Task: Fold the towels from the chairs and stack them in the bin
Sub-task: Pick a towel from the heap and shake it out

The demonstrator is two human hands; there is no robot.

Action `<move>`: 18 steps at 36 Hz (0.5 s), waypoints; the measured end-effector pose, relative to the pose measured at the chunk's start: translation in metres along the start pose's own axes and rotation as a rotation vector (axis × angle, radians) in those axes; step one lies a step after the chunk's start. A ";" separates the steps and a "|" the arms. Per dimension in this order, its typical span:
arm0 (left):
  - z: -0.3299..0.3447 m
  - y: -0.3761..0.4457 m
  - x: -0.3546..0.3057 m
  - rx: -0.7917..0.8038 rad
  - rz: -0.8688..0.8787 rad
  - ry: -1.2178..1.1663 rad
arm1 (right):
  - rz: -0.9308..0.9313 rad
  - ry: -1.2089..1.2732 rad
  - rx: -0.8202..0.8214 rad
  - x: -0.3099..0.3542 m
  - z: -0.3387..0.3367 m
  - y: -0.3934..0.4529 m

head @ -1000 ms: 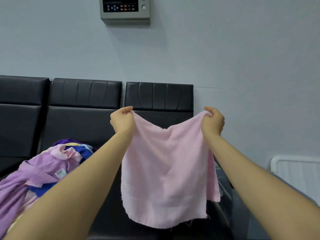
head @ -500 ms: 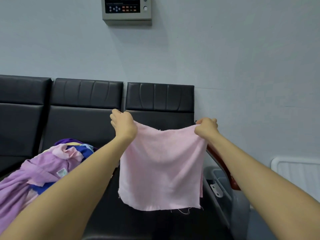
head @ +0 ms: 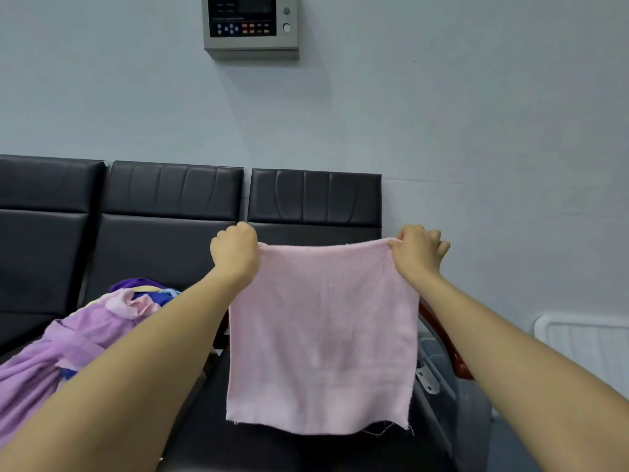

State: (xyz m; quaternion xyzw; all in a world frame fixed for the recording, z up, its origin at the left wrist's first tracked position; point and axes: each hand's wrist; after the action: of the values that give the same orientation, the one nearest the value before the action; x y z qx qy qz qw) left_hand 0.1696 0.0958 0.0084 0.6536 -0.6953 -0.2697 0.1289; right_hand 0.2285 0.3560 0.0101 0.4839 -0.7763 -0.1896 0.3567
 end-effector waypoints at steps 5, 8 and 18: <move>-0.013 0.003 -0.004 -0.037 0.024 0.059 | -0.067 0.041 -0.064 0.004 -0.014 0.001; -0.020 0.004 -0.007 -0.035 0.051 0.137 | -0.019 0.088 -0.008 0.010 -0.021 0.003; -0.026 0.002 -0.010 -0.088 0.028 0.213 | -0.076 0.016 -0.027 0.009 -0.027 -0.002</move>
State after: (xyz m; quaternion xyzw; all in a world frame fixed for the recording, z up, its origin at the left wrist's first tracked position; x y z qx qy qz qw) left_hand 0.1829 0.1006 0.0327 0.6624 -0.6743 -0.2273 0.2344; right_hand 0.2466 0.3482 0.0304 0.5098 -0.7518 -0.2097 0.3618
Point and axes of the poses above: each hand's wrist, its own y-axis towards the middle knuckle, its own z-axis out of the palm, x = y × z, and after that the axes turned 3 degrees about x, right-handed
